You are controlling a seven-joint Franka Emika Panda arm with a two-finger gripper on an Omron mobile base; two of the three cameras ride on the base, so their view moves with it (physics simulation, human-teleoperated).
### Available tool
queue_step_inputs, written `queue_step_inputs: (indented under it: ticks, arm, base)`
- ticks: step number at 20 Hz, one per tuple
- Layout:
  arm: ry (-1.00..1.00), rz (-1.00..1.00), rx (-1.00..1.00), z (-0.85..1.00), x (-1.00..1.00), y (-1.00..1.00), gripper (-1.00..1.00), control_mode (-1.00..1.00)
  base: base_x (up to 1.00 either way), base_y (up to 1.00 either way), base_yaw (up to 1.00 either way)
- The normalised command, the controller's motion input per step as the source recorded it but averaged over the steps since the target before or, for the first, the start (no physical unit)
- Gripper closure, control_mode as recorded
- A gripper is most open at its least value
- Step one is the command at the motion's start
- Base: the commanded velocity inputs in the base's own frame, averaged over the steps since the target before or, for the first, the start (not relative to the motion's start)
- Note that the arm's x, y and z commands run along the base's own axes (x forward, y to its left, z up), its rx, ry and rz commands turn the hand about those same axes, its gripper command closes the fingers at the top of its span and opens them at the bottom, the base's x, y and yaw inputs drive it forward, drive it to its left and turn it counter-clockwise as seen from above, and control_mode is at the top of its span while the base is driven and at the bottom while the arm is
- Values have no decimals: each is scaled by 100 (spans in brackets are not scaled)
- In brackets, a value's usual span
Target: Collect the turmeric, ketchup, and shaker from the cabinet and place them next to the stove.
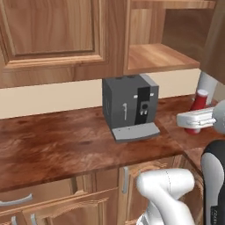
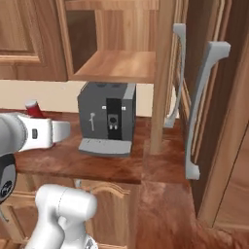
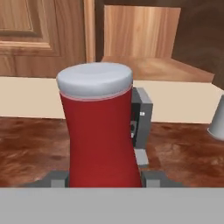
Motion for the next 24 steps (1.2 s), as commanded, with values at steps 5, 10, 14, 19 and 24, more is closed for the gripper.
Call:
queue_step_inputs:
  ticks: [5,10,14,19,24]
  arm:
    - [0,0,0,0,0,0,100,100]
    - [0,0,0,0,0,0,100,100]
    - [0,0,0,0,0,0,100,100]
    - [0,0,0,0,0,0,100,100]
    - [0,0,0,0,0,0,100,100]
  base:
    - [-86,58,6]
    - [-88,62,3]
    - [-86,80,2]
    - [-76,56,-1]
    - [-75,10,-41]
